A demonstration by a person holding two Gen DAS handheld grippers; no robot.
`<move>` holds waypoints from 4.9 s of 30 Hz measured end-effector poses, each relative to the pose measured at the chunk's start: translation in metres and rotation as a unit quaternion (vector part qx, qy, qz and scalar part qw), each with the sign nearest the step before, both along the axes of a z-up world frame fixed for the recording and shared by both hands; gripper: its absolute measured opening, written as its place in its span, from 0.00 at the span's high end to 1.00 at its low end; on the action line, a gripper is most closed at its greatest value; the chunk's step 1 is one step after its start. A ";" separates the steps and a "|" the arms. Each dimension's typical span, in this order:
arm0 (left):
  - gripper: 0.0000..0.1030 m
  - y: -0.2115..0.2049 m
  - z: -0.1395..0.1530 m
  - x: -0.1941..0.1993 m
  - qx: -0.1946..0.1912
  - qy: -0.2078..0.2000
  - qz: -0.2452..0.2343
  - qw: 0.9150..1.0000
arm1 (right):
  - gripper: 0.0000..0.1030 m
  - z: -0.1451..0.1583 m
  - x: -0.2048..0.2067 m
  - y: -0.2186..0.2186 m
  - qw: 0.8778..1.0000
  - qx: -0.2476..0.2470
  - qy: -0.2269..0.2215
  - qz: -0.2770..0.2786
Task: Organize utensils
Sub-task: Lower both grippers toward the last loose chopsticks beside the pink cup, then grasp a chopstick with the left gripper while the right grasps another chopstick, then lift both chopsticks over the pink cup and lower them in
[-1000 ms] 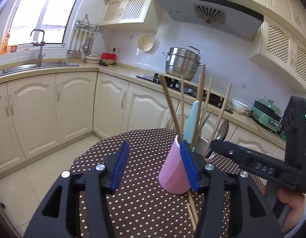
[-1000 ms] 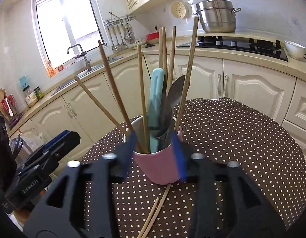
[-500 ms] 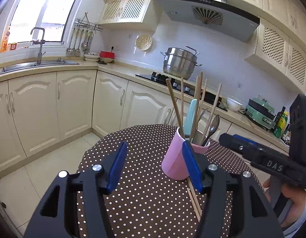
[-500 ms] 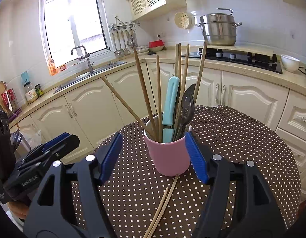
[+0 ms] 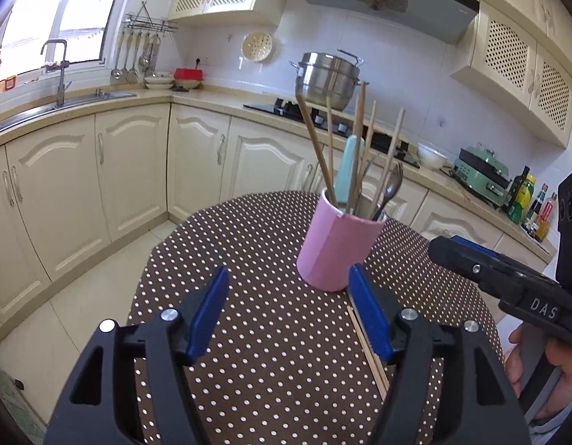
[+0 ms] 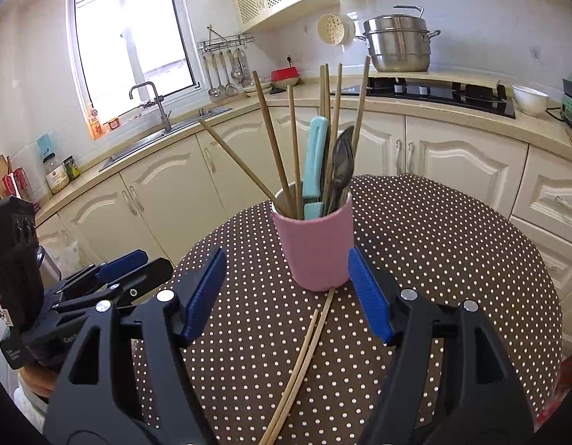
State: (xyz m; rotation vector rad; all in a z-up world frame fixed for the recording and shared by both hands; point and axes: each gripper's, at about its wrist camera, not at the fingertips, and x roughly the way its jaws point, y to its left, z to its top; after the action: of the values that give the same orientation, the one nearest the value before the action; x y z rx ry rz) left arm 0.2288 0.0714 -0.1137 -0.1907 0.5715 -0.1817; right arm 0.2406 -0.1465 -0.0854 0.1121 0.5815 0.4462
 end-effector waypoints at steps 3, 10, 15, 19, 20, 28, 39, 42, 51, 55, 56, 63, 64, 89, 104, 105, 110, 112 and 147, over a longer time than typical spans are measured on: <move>0.33 -0.011 -0.006 0.001 0.006 0.016 -0.017 1.000 | 0.34 -0.007 -0.002 -0.006 1.000 0.001 0.009 -0.003; 0.33 -0.027 -0.021 0.006 -0.003 0.059 -0.036 0.998 | 0.33 -0.029 -0.006 -0.020 0.999 -0.011 0.037 -0.010; 0.33 -0.034 -0.031 0.010 -0.002 0.086 -0.040 0.995 | 0.33 -0.047 -0.009 -0.034 0.998 -0.003 0.058 -0.019; 0.33 -0.039 -0.042 0.016 -0.012 0.113 -0.044 0.993 | 0.33 -0.057 -0.011 -0.045 0.998 0.001 0.064 -0.029; 0.33 -0.041 -0.044 0.017 -0.012 0.117 -0.044 0.992 | 0.33 -0.059 -0.012 -0.047 0.997 0.003 0.064 -0.031; 0.33 -0.079 -0.066 0.025 0.039 0.165 -0.068 0.983 | 0.32 -0.074 -0.013 -0.065 0.996 0.020 0.075 -0.041; 0.33 -0.107 -0.086 0.029 0.108 0.194 -0.061 0.973 | 0.32 -0.085 -0.010 -0.074 0.995 0.042 0.084 -0.042; 0.31 -0.114 -0.087 0.030 0.117 0.193 -0.062 0.972 | 0.32 -0.085 -0.008 -0.075 0.994 0.049 0.087 -0.040; 0.31 -0.144 -0.088 0.042 0.174 0.198 -0.058 0.963 | 0.32 -0.087 -0.001 -0.077 0.993 0.060 0.096 -0.037; 0.34 -0.144 -0.088 0.046 0.163 0.204 -0.061 0.963 | 0.32 -0.088 0.000 -0.077 0.993 0.056 0.101 -0.033; 0.42 -0.141 -0.087 0.045 0.160 0.203 -0.061 0.964 | 0.32 -0.088 0.001 -0.076 0.993 0.053 0.103 -0.031; 0.94 -0.093 -0.085 0.047 0.075 0.215 -0.022 0.973 | 0.32 -0.090 0.007 -0.065 0.993 0.022 0.116 -0.027; 0.94 -0.087 -0.085 0.047 0.063 0.216 -0.017 0.974 | 0.32 -0.091 0.008 -0.062 0.992 0.014 0.120 -0.024; 0.94 -0.032 -0.054 0.014 -0.001 0.162 0.004 0.987 | 0.61 -0.092 0.081 0.065 0.927 -0.245 0.269 0.088; 0.94 -0.033 -0.039 0.008 -0.014 0.136 -0.017 0.991 | 0.95 -0.085 0.095 0.005 0.943 -0.148 0.287 0.082; 0.94 -0.034 -0.038 0.007 -0.013 0.133 -0.019 0.991 | 0.95 -0.084 0.094 0.000 0.945 -0.140 0.286 0.081; 0.94 -0.042 -0.031 0.001 -0.017 0.112 -0.033 0.993 | 0.95 -0.076 0.074 -0.040 0.957 -0.094 0.262 0.076; 0.94 -0.045 -0.027 -0.002 -0.019 0.097 -0.038 0.994 | 0.95 -0.068 0.066 -0.056 0.964 -0.064 0.247 0.075; 0.94 -0.075 0.084 0.049 -0.106 -0.223 -0.071 0.967 | 0.95 0.093 0.023 -0.080 0.984 0.100 -0.142 0.025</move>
State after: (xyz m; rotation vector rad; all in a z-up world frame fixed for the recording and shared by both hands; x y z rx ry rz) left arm 0.2775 -0.0034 -0.0293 -0.3059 0.1156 -0.4137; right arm 0.2639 -0.2261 0.0074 0.2227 0.2578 0.5585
